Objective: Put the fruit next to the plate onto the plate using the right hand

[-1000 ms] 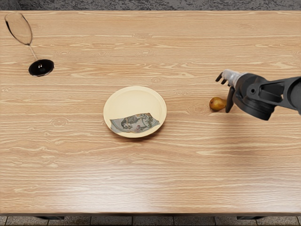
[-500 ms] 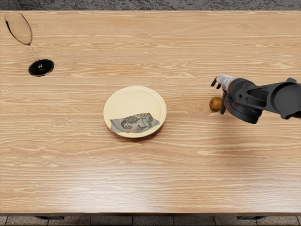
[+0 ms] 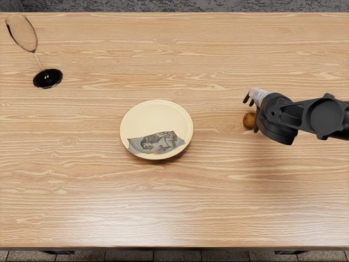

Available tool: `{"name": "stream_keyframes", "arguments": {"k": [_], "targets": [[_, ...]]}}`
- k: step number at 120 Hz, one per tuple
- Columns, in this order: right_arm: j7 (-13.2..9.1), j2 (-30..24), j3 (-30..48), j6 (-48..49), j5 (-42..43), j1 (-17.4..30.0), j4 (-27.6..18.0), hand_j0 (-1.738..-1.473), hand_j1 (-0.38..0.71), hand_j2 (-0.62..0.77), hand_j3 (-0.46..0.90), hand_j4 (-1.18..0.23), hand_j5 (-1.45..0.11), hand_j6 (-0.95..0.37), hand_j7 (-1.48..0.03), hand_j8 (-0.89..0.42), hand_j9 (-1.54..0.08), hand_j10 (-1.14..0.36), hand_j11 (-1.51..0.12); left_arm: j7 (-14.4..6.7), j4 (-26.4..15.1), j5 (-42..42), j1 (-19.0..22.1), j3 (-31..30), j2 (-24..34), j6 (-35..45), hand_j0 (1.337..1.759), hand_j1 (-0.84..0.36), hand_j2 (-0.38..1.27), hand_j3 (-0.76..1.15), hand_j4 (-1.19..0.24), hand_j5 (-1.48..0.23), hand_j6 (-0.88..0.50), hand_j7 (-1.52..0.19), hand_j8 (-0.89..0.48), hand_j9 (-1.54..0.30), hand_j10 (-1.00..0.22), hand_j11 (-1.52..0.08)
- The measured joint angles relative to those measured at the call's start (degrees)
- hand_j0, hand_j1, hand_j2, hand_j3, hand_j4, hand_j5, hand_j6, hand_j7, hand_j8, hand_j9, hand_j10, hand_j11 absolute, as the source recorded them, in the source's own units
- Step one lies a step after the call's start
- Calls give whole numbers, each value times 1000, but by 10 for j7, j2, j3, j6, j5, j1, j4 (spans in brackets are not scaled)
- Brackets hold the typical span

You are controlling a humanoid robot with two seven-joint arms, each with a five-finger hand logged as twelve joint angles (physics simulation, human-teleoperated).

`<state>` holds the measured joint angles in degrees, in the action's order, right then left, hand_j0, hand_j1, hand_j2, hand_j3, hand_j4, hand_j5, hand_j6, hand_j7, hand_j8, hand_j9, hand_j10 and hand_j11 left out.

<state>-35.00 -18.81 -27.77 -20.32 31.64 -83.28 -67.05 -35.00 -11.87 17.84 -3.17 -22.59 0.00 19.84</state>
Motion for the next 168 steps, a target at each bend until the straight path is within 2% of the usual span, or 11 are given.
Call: {"name": "stream_keyframes", "arguments": {"k": [78,168], "targets": [[0,10,0,-1,2,13,9,-1658,123,-77,0,-395,-513,-396,-513,-396,-513,-395,-513,0,0,0,0,0,0,0,1658,349,1,0,0,0,-1,0,-1,0,0,0],[0,12,-5,-1,3,13,9,-1658,180,-86,0,-446,-572,-445,-575,-447,-572,-387,-575,0,0,0,0,0,0,0,1658,349,1,0,0,0,-1,0,-1,0,0,0]]}}
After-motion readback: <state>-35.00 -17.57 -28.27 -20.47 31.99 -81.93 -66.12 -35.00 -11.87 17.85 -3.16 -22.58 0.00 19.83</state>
